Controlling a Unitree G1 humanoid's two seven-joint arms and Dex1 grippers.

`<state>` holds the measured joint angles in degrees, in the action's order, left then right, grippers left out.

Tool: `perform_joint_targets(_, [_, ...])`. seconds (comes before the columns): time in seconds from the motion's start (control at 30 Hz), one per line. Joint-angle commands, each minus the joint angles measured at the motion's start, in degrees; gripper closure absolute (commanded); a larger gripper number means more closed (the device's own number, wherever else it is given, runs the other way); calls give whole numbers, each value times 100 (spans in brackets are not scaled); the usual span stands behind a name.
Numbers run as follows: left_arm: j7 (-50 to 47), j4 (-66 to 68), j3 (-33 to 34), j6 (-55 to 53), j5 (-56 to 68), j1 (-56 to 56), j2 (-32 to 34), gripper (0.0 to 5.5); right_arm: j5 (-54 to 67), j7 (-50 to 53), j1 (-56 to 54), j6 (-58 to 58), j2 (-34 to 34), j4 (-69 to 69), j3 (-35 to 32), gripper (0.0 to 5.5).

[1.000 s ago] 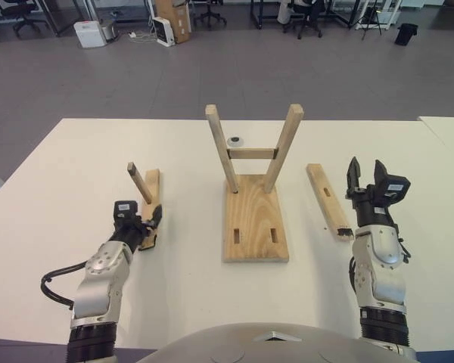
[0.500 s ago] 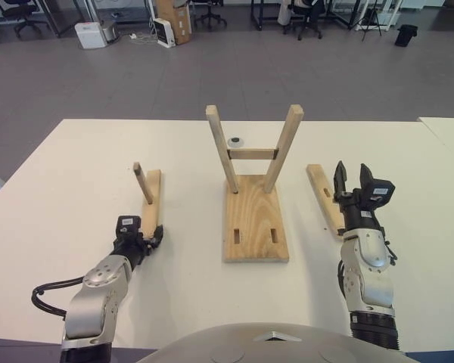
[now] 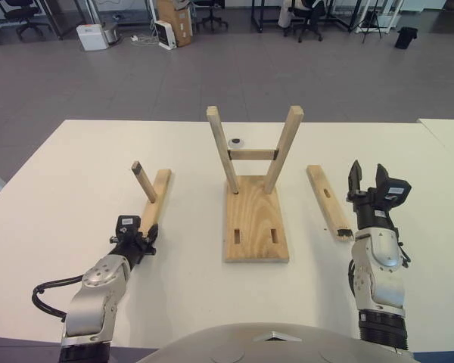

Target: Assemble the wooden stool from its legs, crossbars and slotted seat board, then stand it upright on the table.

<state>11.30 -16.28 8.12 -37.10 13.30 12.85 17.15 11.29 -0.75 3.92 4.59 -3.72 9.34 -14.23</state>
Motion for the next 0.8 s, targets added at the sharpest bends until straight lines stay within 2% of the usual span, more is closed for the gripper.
perform_joint_targets(0.03, [408,593,83,889,-256,-1776,679,346,331,123,-426,-433,-182,287,-302,292])
perform_joint_targets(0.13, [752,1503,626,1495,133,-3506,1092,346,559,84,-698,-794,-419,474,-495,292])
perform_joint_targets(0.2, [1057,1780,680,1655,356,-4308,1188,346,1168,-144,-969,-1048,-577,760,-623,292])
perform_joint_targets(0.33, [1930,1543,617,787,1745,-5310,880,346,3111,-794,-1816,-2032,-1089,1452,-697,292])
perform_joint_targets(0.4, [2406,1083,455,-283,2760,-5355,879,347,4964,-818,-2155,-2795,-1285,1764,-762,292])
perform_joint_targets(0.53, [3119,502,197,-1813,4202,-5180,1024,347,7695,-724,-2575,-3607,-1538,1744,-725,217])
perform_joint_targets(0.7, [4015,195,-115,-2373,4756,-5048,1373,347,9130,-713,-2718,-4082,-1891,1303,-683,129])
perform_joint_targets(0.8, [4237,35,-343,-2417,4687,-4849,1565,347,9419,-877,-2651,-4237,-2019,1337,-618,129])
